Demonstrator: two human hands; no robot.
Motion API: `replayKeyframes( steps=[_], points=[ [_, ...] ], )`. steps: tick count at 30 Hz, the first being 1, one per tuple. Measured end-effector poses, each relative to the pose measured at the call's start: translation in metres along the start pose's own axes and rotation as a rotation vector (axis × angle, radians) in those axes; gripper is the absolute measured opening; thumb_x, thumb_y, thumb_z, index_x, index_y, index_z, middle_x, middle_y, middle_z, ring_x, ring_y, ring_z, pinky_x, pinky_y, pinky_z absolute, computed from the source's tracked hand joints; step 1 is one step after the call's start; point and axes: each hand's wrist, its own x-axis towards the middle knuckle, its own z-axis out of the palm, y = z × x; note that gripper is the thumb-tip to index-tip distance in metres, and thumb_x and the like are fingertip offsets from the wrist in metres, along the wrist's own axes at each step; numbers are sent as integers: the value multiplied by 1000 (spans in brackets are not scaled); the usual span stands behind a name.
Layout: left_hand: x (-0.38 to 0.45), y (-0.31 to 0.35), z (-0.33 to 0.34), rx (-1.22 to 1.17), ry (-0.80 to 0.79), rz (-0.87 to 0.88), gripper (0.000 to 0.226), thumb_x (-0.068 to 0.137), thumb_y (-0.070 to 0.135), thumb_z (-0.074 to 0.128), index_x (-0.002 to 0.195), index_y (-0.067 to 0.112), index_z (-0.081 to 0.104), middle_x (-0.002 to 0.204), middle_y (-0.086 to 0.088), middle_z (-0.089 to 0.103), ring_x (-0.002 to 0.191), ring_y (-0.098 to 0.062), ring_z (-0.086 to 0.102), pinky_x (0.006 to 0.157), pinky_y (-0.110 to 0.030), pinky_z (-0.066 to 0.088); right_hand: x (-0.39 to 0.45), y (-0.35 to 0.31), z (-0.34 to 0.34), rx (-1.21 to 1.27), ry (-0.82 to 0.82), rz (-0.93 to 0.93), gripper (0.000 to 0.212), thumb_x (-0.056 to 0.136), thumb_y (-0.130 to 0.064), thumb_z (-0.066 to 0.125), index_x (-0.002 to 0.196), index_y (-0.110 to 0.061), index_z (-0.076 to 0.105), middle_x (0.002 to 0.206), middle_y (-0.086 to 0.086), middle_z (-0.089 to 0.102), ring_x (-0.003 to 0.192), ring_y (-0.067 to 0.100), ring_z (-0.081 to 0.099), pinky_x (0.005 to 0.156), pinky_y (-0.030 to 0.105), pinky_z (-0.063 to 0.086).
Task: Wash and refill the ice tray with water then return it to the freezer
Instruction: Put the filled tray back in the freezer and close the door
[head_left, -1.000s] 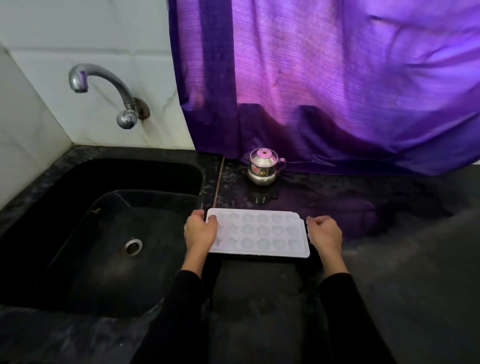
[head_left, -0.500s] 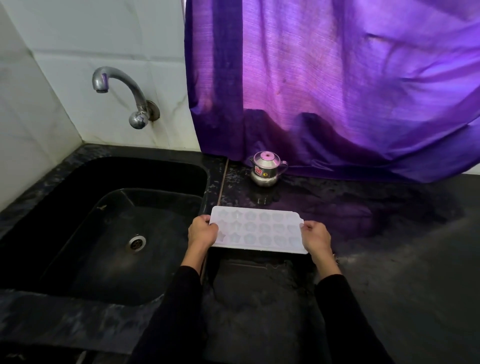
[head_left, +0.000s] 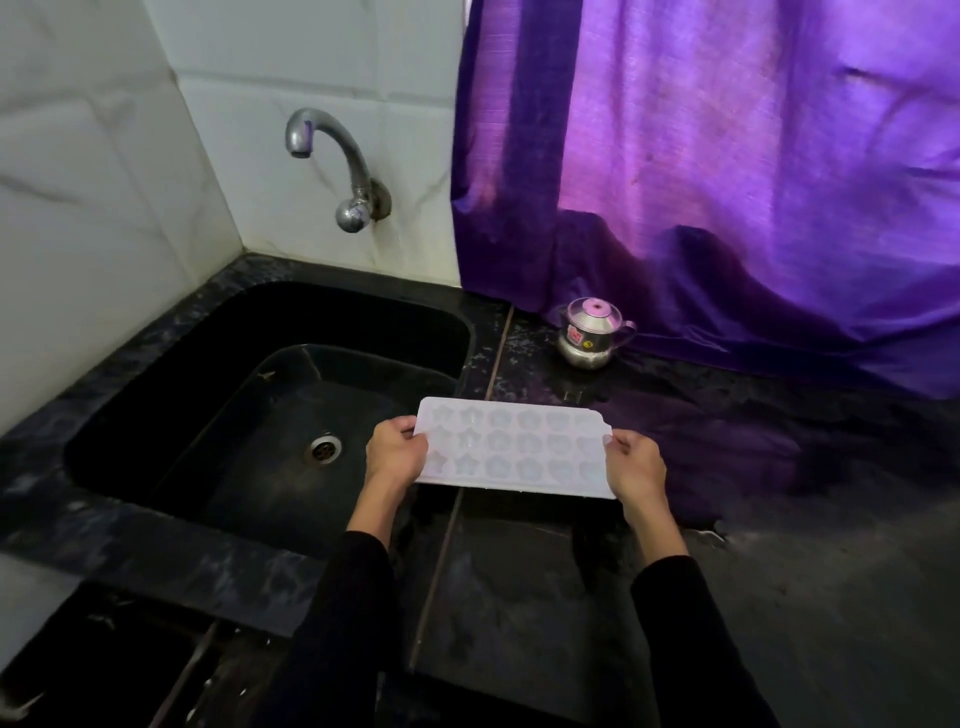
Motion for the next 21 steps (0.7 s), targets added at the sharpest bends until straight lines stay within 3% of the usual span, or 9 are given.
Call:
replayKeyframes(
  steps=[5, 8, 10, 16, 21],
  points=[
    [-10, -17, -57, -109, 100, -15, 31, 91, 6, 50, 117, 12, 65, 102, -3, 70, 93, -18, 66, 75, -26, 49, -26, -39, 32, 35, -70, -54, 30, 97, -21, 52, 123, -8, 63, 113, 7, 66, 107, 24, 57, 87, 30, 42],
    [-21, -32, -99, -136, 174, -20, 27, 91, 11, 52, 112, 17, 68, 95, 1, 71, 91, -17, 67, 79, -31, 53, -50, -60, 59, 63, -143, -94, 27, 96, -22, 56, 117, -8, 65, 83, -5, 64, 89, 16, 54, 79, 27, 39],
    [-32, -42, -128, -172, 225, -34, 25, 92, 10, 52, 109, 18, 69, 93, 2, 72, 89, -16, 68, 79, -31, 54, -68, -71, 79, 67, -188, -116, 26, 95, -23, 57, 116, -10, 66, 74, -9, 59, 86, 14, 54, 78, 28, 39],
    [-70, -78, -213, -232, 410, -49, 24, 93, 9, 51, 101, 24, 68, 88, 9, 70, 85, -12, 67, 74, -27, 52, -132, -98, 141, 58, -340, -201, 26, 95, -22, 57, 117, -11, 65, 90, -5, 63, 80, 7, 55, 77, 26, 40],
    [-104, -113, -270, -279, 544, -80, 27, 92, 5, 50, 94, 25, 69, 83, 7, 69, 79, -14, 65, 77, -32, 51, -184, -113, 183, 69, -448, -271, 23, 94, -21, 59, 113, -11, 67, 88, -5, 66, 92, 14, 61, 79, 26, 43]
  ],
)
